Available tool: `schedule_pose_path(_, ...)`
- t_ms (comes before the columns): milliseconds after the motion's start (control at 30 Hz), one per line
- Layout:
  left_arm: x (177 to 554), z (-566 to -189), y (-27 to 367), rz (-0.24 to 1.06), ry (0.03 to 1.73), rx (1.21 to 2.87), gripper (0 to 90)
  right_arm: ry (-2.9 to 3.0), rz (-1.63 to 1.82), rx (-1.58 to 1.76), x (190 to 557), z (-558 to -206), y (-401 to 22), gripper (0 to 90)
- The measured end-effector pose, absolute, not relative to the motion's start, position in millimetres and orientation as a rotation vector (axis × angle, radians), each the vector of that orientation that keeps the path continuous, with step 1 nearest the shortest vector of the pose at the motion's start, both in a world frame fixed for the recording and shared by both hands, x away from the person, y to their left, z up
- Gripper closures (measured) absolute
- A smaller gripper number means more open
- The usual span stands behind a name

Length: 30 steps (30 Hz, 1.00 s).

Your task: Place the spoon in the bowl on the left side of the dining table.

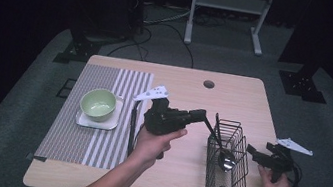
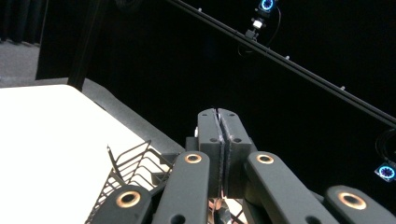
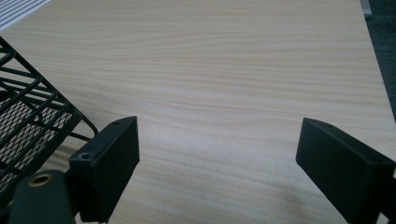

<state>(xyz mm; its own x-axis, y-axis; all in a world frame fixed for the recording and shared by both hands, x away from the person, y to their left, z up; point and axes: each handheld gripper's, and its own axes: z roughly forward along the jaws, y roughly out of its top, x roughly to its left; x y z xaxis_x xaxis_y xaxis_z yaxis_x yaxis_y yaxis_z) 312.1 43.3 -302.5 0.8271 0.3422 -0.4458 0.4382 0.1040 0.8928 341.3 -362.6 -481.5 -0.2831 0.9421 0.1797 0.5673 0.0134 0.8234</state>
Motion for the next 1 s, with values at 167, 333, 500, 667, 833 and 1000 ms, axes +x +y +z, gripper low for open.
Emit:
schedule_pose_path(167, 314, -299, 51, -0.066, 0.665, 1.484, 89.4, 1.874, 1.18, 1.542, 341, -482, -363, 12.3)
schedule_pose_path(333, 315, -298, 57, -0.056, 0.677, 1.471, 89.4, 1.874, 1.178, 1.542, 341, -482, -362, 12.3)
schedule_pose_path(500, 316, -298, 61, -0.048, 0.684, 1.471, 89.4, 1.871, 1.186, 1.539, 341, -481, -363, 12.3)
schedule_pose_path(667, 318, -299, 68, -0.039, 0.698, 1.459, 89.4, 1.872, 1.184, 1.539, 341, -481, -362, 12.3)
schedule_pose_path(833, 318, -300, 73, -0.034, 0.7, 1.457, 89.4, 1.872, 1.184, 1.542, 341, -481, -363, 12.3)
schedule_pose_path(1000, 320, -301, 79, -0.028, 0.713, 1.448, 89.4, 1.869, 1.187, 1.545, 341, -481, -363, 12.3)
